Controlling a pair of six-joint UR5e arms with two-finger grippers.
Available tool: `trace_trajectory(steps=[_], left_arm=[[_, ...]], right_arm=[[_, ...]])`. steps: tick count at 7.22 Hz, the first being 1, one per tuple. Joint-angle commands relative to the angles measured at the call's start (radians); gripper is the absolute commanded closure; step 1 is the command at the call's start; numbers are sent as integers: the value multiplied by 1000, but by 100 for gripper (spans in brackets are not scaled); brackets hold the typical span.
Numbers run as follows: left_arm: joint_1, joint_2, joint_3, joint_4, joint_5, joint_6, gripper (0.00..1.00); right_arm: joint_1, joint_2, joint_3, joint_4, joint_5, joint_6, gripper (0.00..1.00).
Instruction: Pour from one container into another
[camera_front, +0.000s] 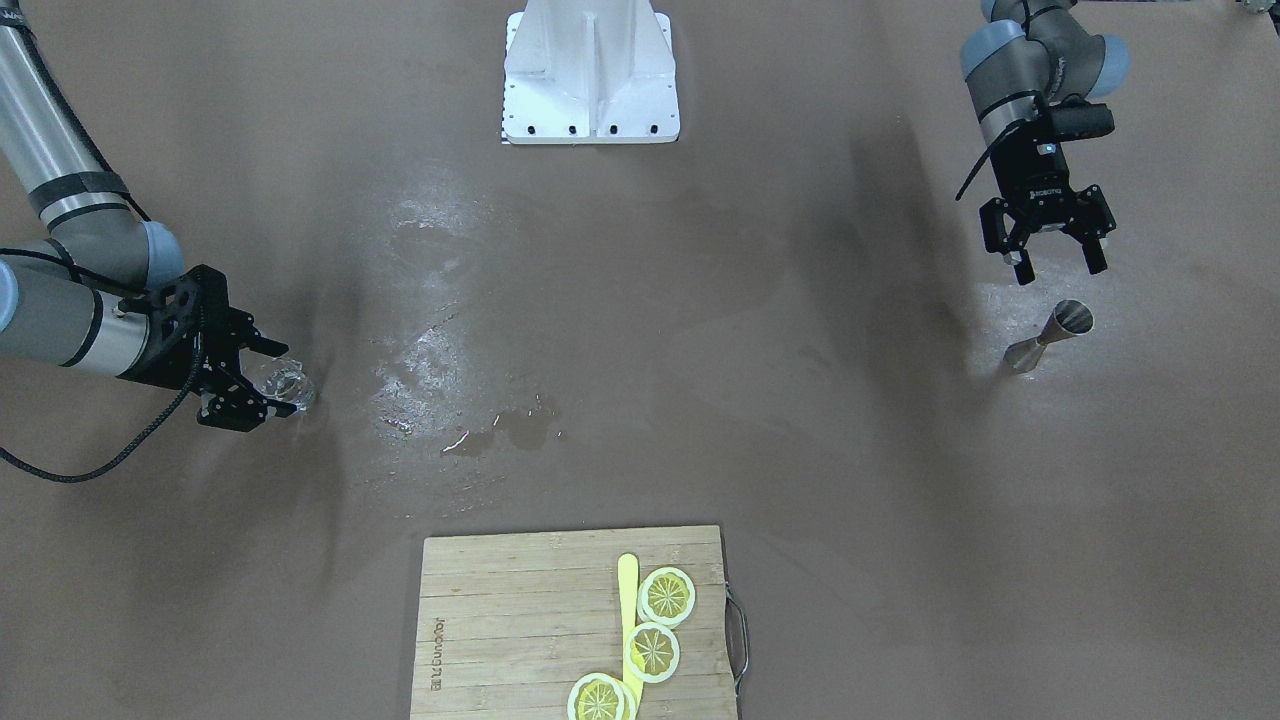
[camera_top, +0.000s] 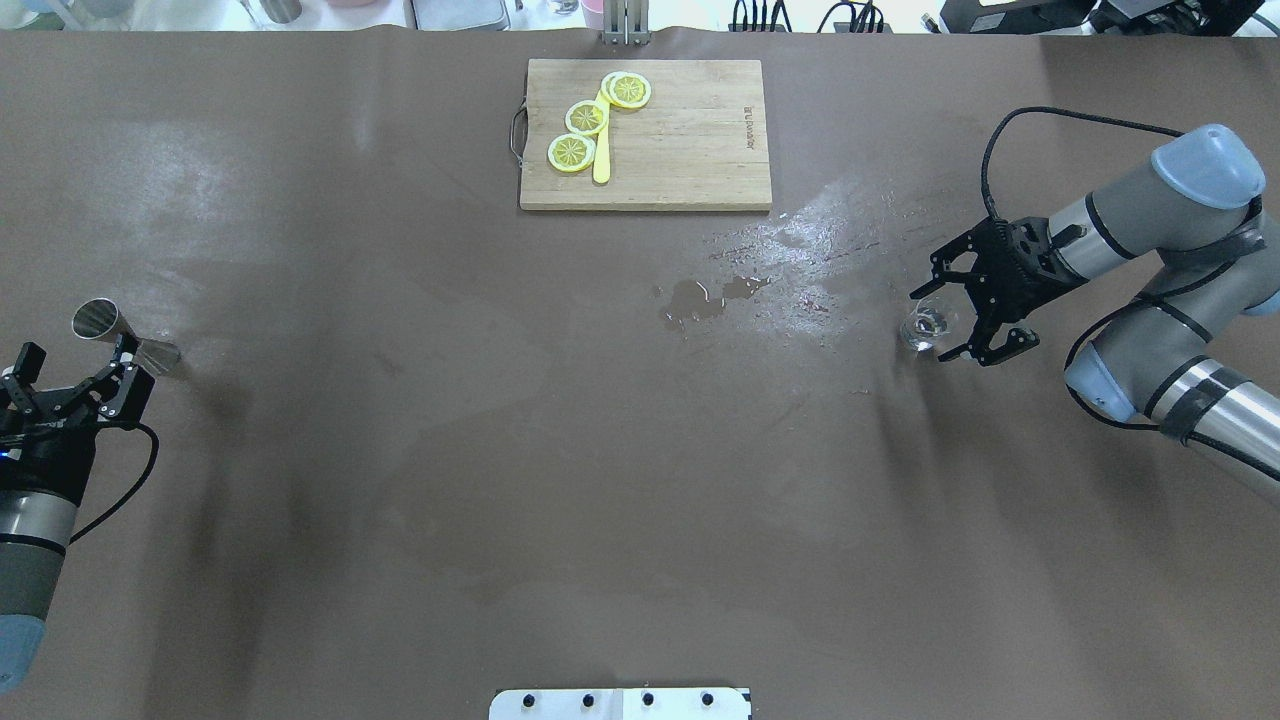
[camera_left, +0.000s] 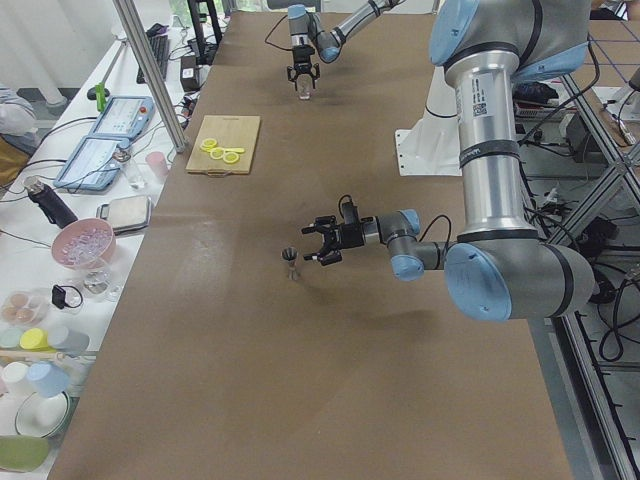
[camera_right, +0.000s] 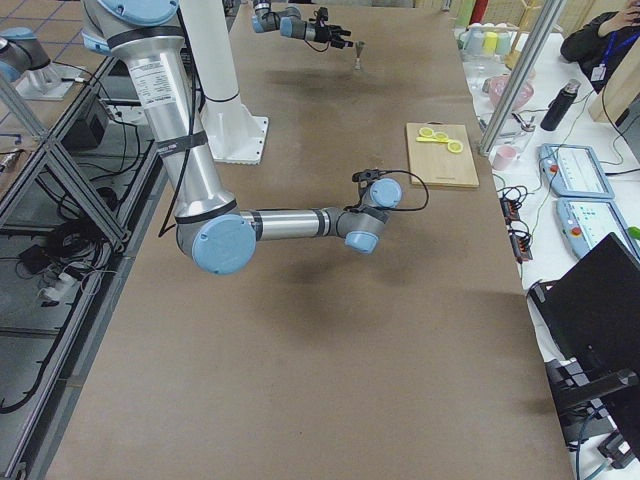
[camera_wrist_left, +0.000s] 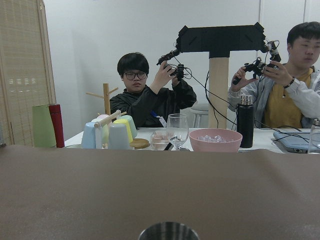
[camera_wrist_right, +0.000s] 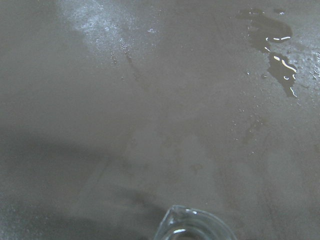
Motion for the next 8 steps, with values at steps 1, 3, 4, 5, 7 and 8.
trace_trajectory(steps=[1,3,4,5,7,8], left_arm=[[2,-9,-144,202,-55,0,1],[40,-78,-238,263,-122,0,1],[40,-133,-267,287,-177,5,1],[40,-144,-283,330,-211,64,1],[25,-222,-281,333,-294,289,1],[-3,-265,-281,335,-370,296,1]], right_arm=[[0,15,3,0,3,13,1],[0,44,12,39,6,127,1],[0,56,18,53,6,179,1],[0,73,20,58,5,229,1],[27,86,14,53,-70,340,0],[70,87,14,37,-157,415,0]])
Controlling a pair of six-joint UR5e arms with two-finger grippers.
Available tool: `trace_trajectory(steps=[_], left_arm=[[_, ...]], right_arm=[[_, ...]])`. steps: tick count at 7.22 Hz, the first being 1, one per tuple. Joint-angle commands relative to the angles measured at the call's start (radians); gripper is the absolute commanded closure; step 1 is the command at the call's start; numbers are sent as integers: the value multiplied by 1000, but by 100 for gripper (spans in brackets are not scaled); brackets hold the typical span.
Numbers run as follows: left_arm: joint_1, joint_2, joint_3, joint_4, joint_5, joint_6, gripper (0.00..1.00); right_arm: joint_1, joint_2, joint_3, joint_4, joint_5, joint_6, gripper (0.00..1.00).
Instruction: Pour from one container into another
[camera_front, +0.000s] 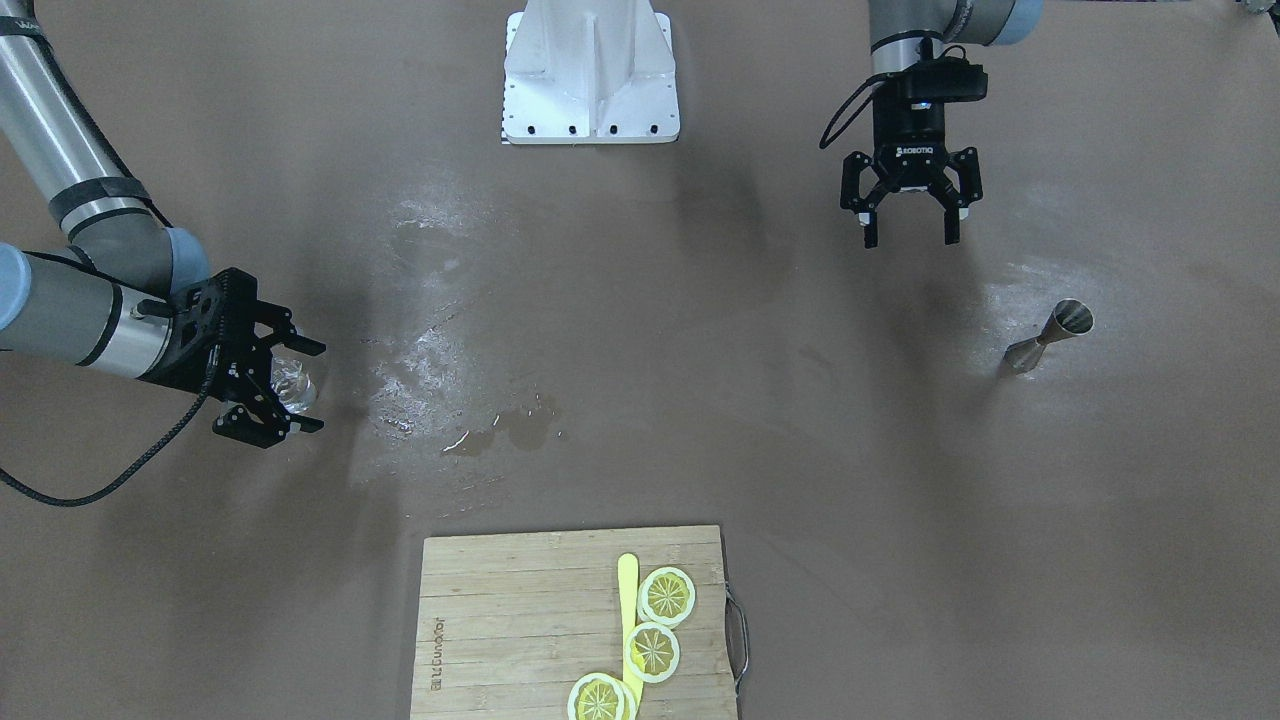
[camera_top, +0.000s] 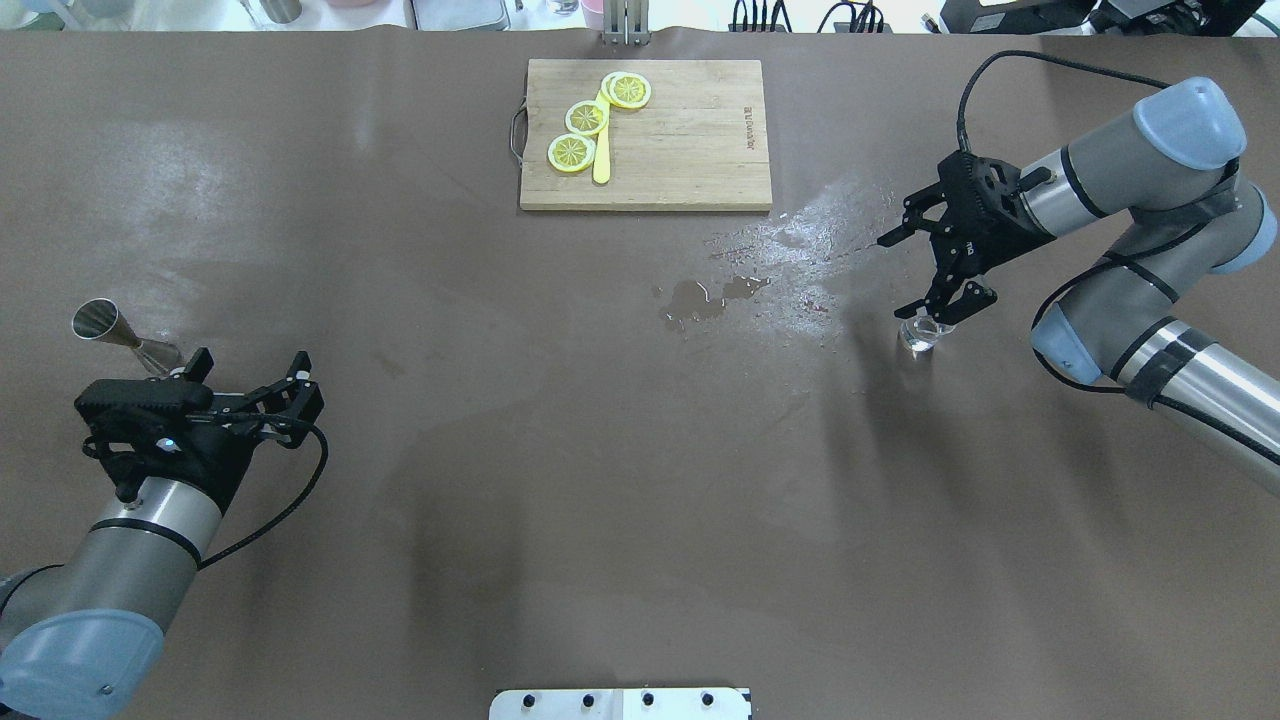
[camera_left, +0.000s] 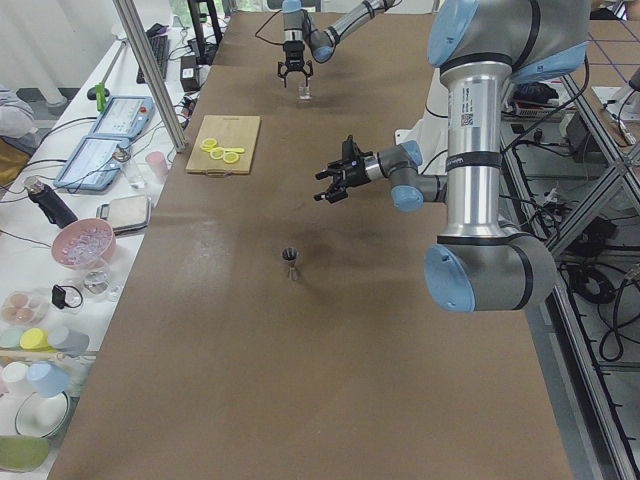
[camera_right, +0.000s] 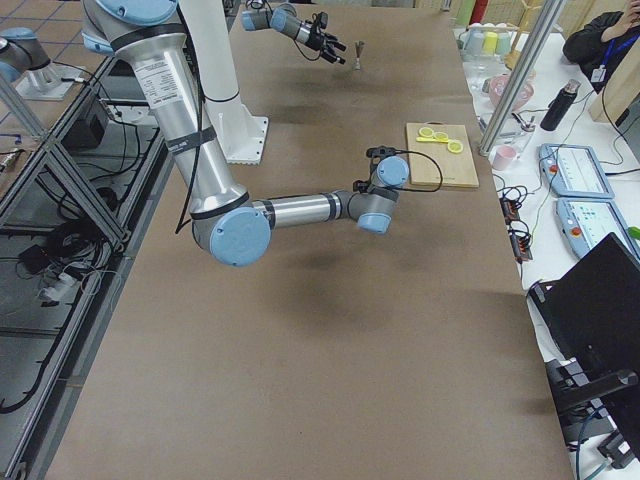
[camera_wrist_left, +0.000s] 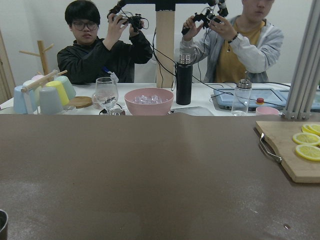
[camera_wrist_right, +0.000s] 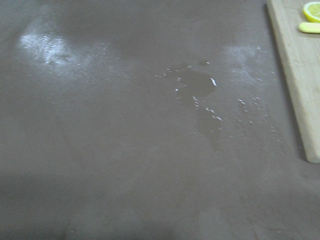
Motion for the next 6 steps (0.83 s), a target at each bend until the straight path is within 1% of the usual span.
trace_trajectory(steps=[1,2,3,4,5,6], left_arm=[[-117,-80,5,3,-241,58,1],[-224,-82,10,1,-457,58,1],[-345,-79,40,1,-702,58,1],[-498,-83,89,-3,-920,61,1],[-624,-105,156,0,-1076,61,1],[-727,-151,241,1,-1197,61,1]], right_arm=[[104,3,0,-88,-142,151,0],[163,9,0,-175,-168,159,0],[217,12,26,-323,-220,161,0],[262,12,64,-484,-292,161,0],[305,14,86,-600,-323,173,0],[339,14,104,-709,-328,173,0]])
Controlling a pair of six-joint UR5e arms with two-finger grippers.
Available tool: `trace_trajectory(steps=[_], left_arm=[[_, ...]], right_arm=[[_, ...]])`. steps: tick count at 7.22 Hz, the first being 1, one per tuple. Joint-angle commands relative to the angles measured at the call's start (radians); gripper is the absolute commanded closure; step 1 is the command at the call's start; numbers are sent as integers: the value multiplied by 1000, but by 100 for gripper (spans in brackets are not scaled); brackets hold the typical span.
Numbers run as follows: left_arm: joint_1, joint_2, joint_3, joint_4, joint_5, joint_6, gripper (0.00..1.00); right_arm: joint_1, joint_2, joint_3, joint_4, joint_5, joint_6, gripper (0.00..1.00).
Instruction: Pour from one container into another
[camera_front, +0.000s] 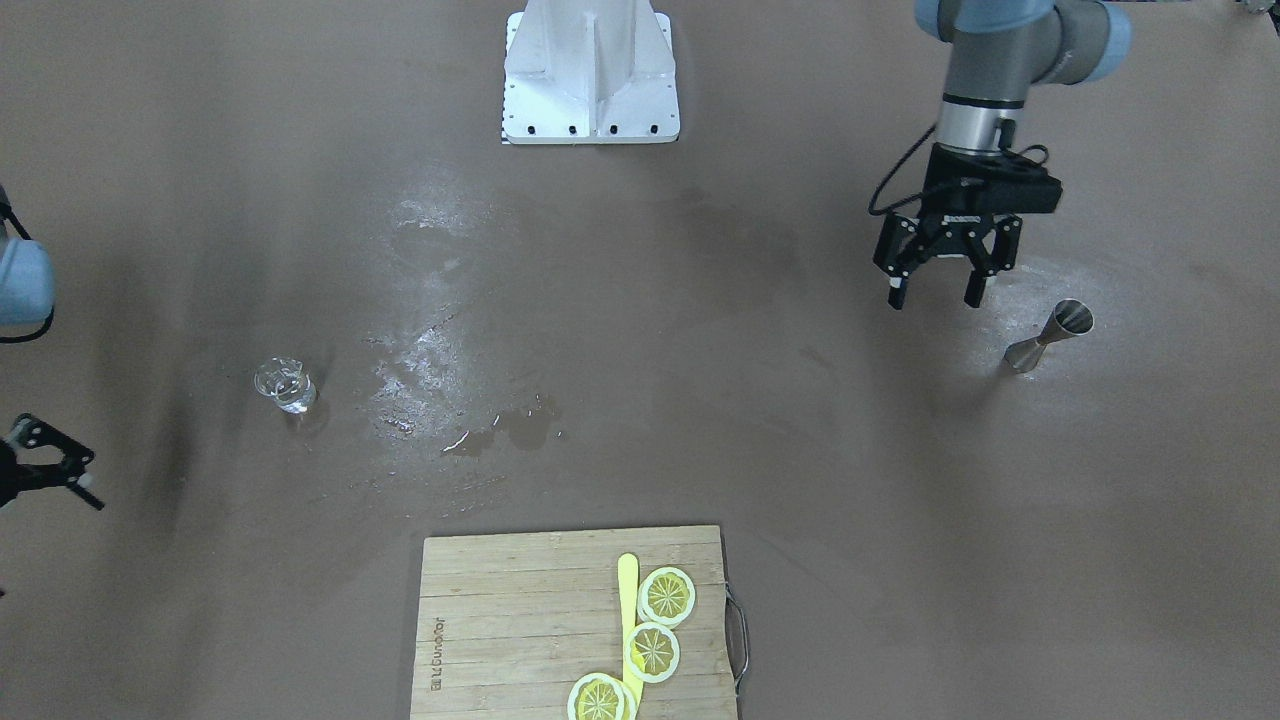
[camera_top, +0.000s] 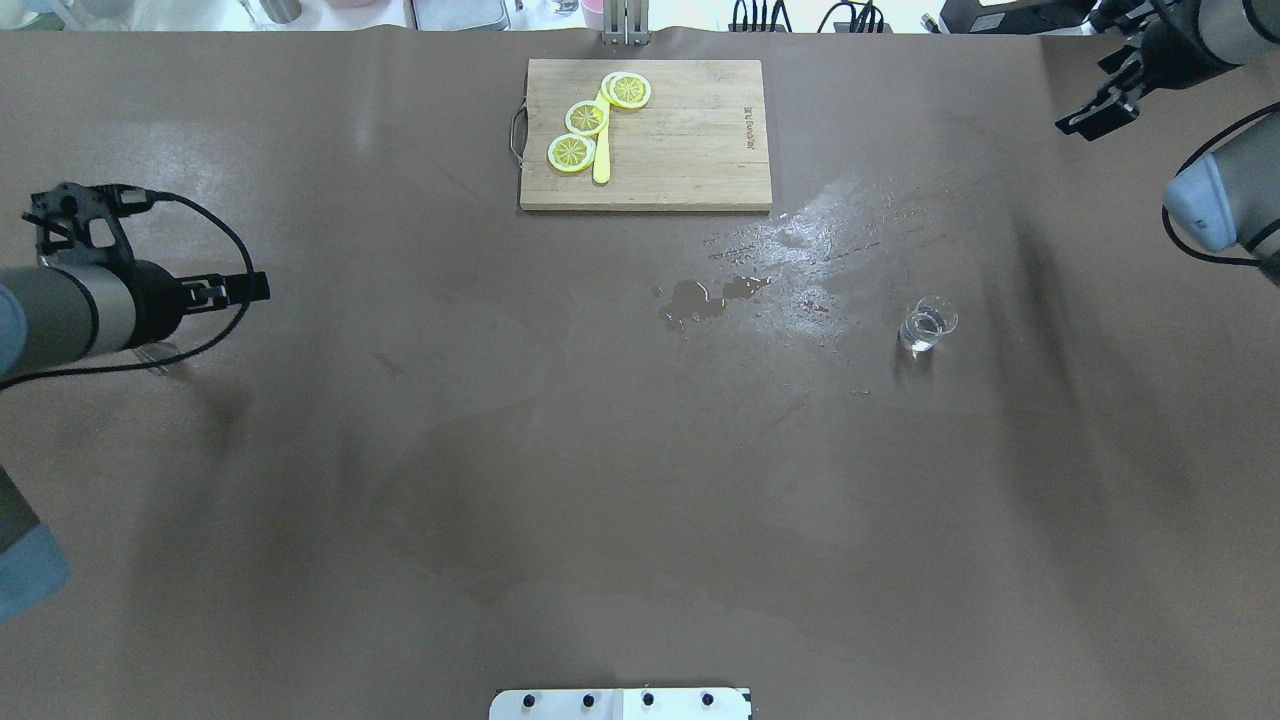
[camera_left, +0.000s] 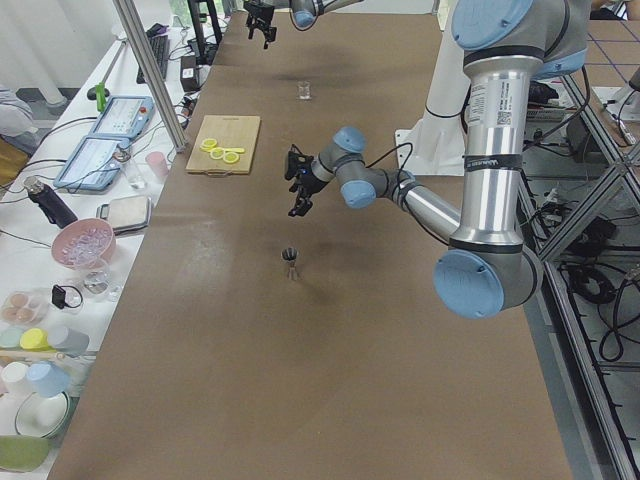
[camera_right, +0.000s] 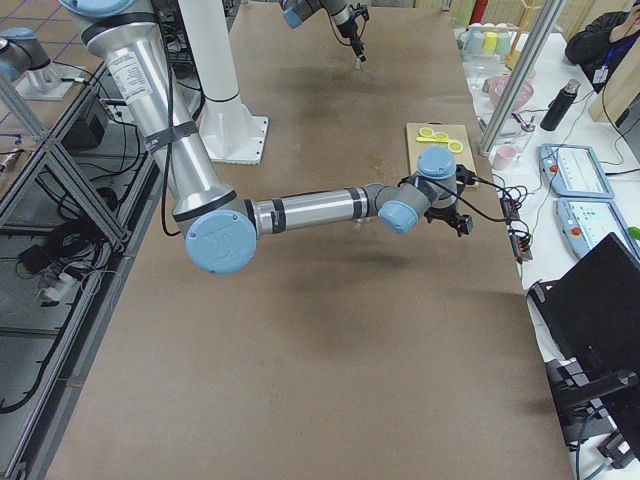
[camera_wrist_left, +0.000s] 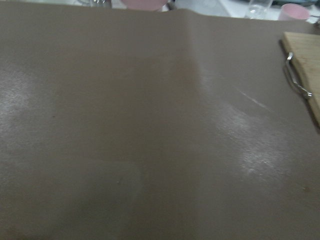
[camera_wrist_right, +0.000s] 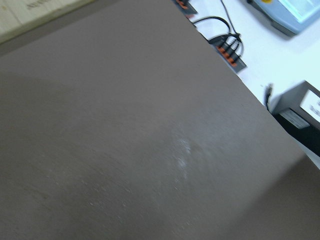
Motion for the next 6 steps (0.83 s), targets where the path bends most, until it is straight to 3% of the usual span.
trace_trajectory(steps=[1,2,3,6], left_arm=[[-226,-85,182,3,-278,2,1],[-312,-117,265,3,-370,2,1],[-364,-129,307,21,-446,4,1],[-470,-136,370,92,-531,2,1]], right_arm=[[85,1,57,-275,-14,6,0],[102,-4,103,-399,-10,8,0],[129,-28,114,-431,33,20,0],[244,-42,114,-660,123,29,0]])
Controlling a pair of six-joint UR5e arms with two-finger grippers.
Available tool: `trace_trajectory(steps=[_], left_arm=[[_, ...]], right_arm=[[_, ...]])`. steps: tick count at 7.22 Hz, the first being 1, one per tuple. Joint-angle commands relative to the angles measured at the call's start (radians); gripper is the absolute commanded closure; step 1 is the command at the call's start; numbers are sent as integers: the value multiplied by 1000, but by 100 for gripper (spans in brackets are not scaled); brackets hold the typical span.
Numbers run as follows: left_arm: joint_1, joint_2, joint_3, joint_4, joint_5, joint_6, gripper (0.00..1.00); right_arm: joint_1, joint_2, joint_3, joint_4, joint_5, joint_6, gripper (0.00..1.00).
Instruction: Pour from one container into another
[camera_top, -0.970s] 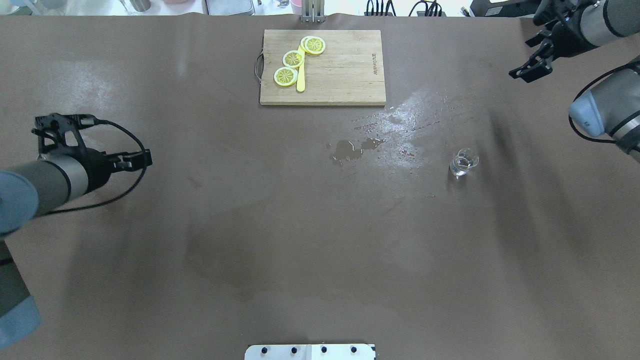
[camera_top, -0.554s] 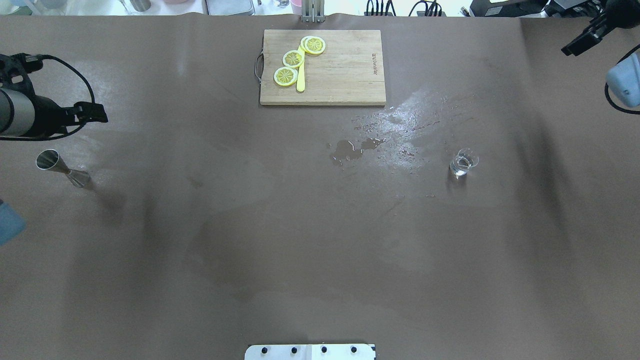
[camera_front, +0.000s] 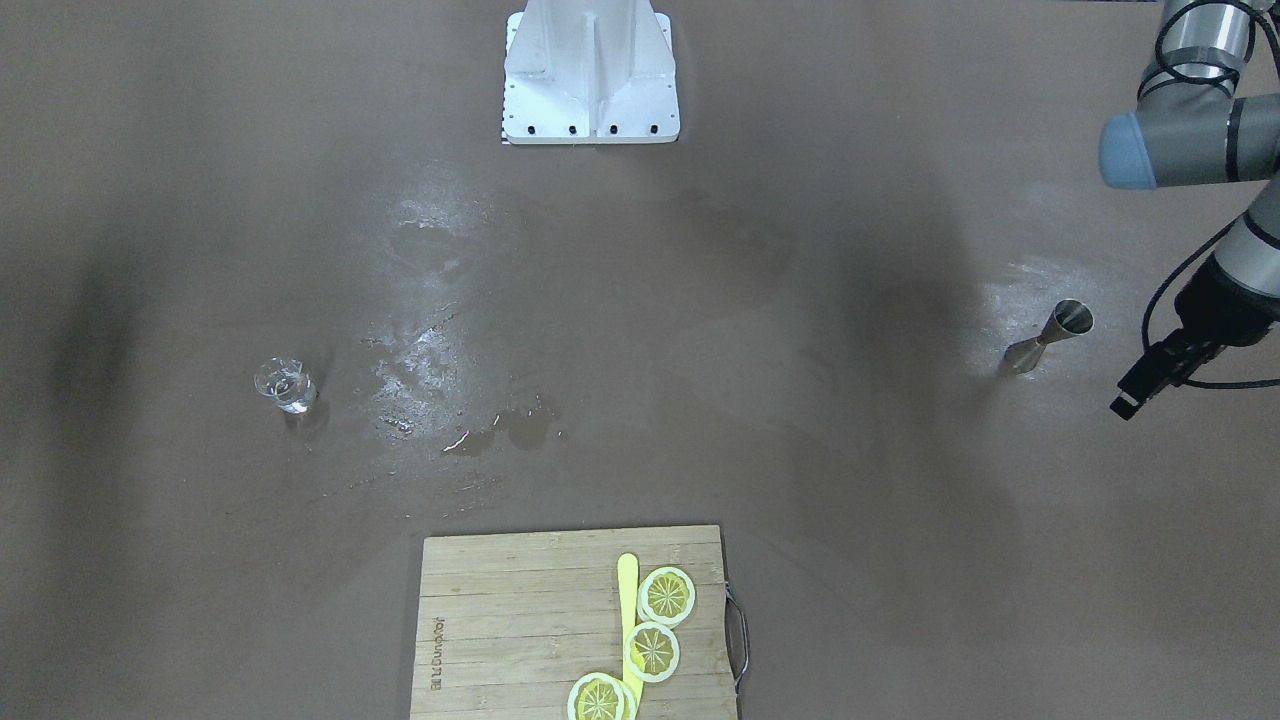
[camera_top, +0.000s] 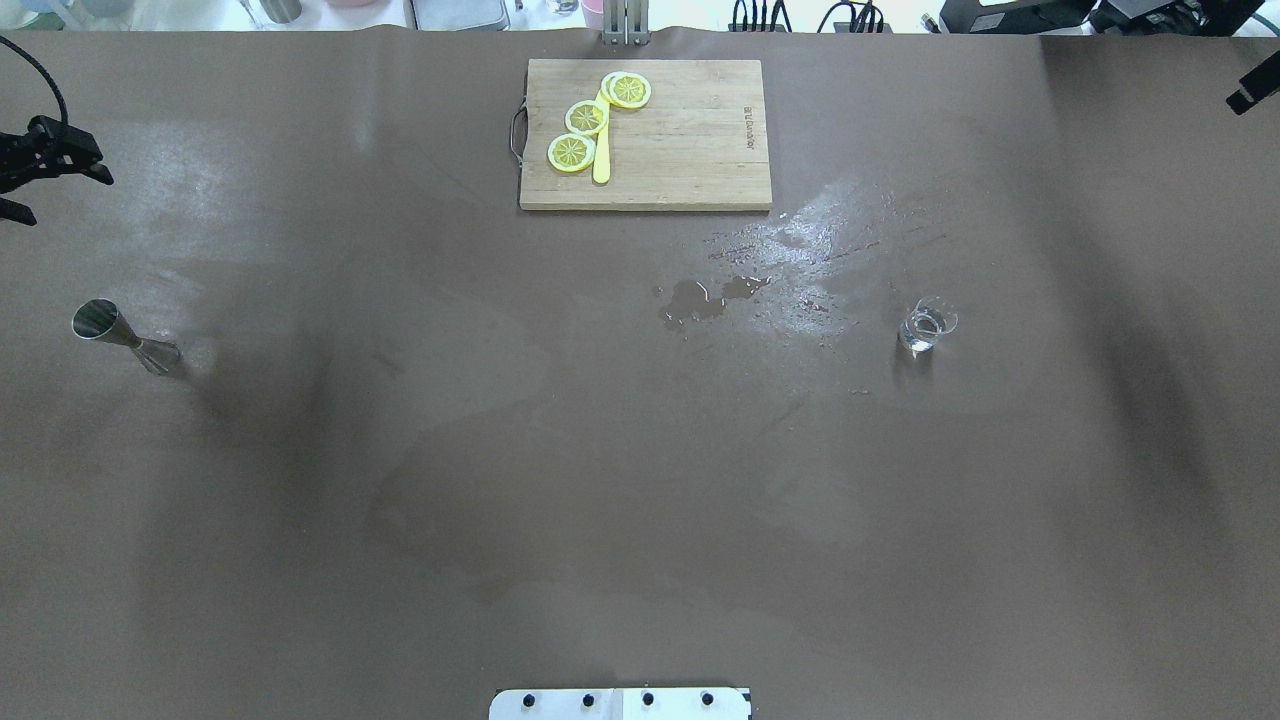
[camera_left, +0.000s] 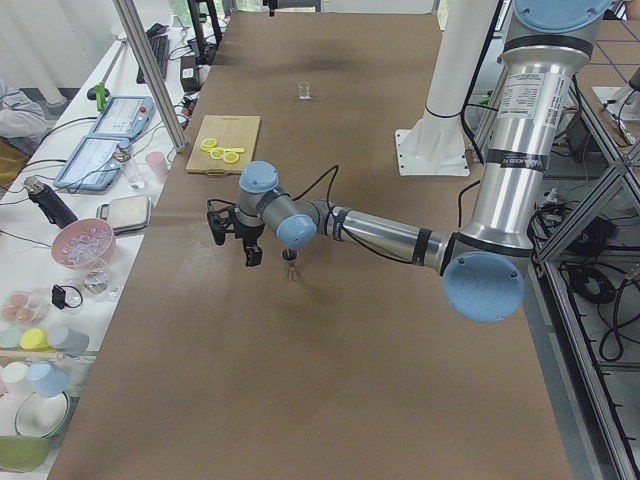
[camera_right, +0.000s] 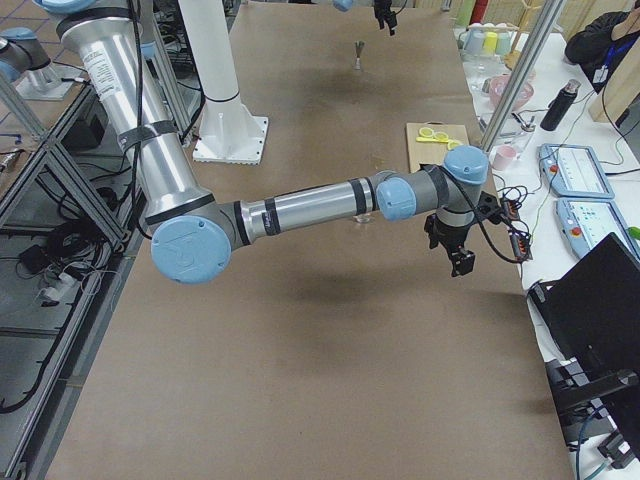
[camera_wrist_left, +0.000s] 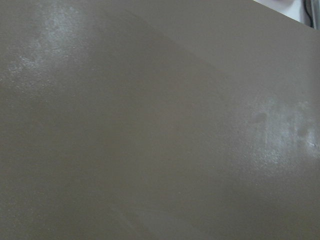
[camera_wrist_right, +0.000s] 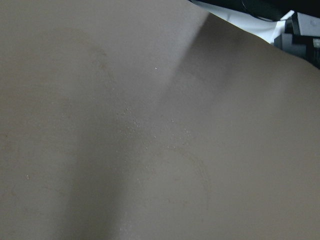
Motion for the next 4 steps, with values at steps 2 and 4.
trace_trajectory(steps=[2,4], left_arm=[[-85,14,57,41,-107,0,1],[-121,72,73,30,-184,1,1]], right_arm=[[118,-73,3,-143,60,46,0],[167,-168,26,-128,131,46,0]])
